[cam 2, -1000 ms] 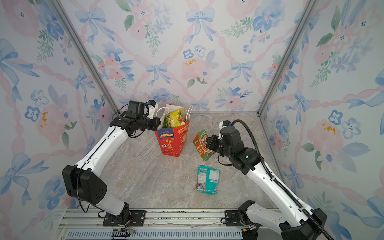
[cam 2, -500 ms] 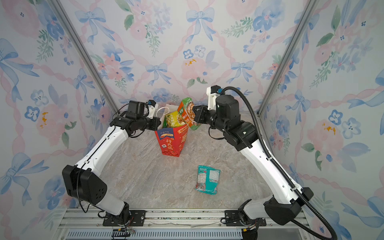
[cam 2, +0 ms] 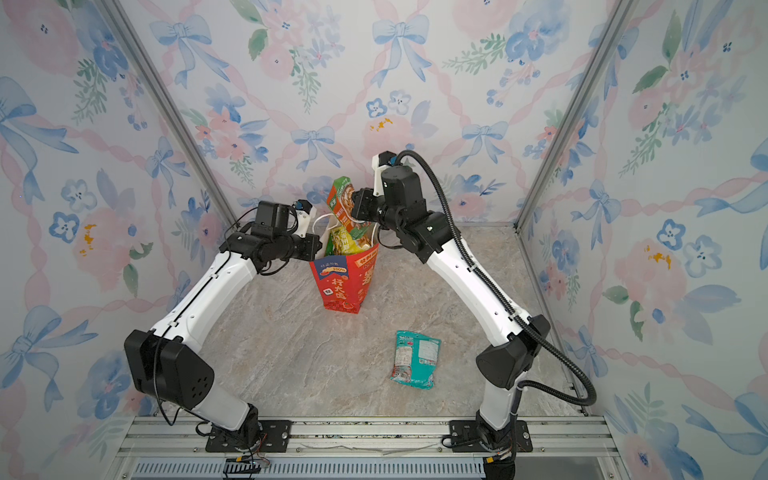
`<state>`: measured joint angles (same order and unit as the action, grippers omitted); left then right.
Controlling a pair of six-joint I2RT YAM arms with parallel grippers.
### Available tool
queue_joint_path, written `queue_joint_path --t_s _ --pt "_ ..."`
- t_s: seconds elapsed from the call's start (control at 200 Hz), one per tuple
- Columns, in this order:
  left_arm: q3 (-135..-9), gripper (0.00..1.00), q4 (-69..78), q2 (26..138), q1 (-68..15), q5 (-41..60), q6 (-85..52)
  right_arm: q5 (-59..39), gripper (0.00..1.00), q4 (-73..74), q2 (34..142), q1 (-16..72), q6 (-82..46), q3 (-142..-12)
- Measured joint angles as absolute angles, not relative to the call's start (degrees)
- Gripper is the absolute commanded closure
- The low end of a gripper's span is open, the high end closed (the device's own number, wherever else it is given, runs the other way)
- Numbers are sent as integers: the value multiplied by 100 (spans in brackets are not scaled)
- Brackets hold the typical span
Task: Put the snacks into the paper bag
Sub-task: 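Lift the orange-green seasoning packet and carry it above the paper bag, then lower the seasoning packet into the paper bag and open the right gripper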
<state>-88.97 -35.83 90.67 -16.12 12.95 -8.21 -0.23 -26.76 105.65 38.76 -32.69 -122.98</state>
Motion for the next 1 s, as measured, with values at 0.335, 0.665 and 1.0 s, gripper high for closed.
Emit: queue_joint_path --t_s 0.335,0.665,1.0 --pt "-8897 100 -3583 9067 -1612 1337 -821 744 100 -2685 11037 3940 -3157 -12637" --pt "-8897 100 -3583 9067 -1612 1356 -821 906 100 -2569 10951 4005 -3148 -12258" --pt "-8897 100 -3583 9067 -1612 1356 -819 845 98 -2377 11010 4110 -3450 -11972"
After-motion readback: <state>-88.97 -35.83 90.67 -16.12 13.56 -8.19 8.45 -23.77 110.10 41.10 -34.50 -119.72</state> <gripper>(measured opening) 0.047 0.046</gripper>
